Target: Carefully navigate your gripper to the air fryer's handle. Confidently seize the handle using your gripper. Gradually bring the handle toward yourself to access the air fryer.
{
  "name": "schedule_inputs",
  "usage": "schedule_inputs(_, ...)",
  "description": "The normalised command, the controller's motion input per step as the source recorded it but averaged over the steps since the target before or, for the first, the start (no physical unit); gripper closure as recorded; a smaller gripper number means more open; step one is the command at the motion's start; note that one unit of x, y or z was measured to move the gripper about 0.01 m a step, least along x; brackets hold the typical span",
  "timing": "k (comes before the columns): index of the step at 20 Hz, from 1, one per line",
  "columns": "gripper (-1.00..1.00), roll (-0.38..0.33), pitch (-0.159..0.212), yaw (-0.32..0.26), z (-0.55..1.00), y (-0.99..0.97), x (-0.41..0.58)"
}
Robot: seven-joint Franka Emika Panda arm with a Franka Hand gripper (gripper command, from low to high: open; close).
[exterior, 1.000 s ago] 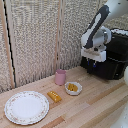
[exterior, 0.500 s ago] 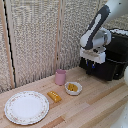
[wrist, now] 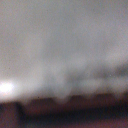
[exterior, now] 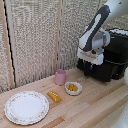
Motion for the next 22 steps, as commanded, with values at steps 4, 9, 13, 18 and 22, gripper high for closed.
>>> schedule_inputs(4,1.00,-0.052,0.000,-0.063,-0.12,0.58,-0.006)
schedule_inputs(9,1.00,-0.045,0.000,-0.021,-0.15,0.29,-0.005)
schedule_inputs(13,-1.00,-0.046,0.000,0.000,0.02,0.02,-0.020)
schedule_inputs(18,-1.00,0.000,0.004,0.000,0.15,0.00,0.000)
schedule_inputs(22,-1.00,-0.002,0.002,0.001,0.57,-0.01,0.023)
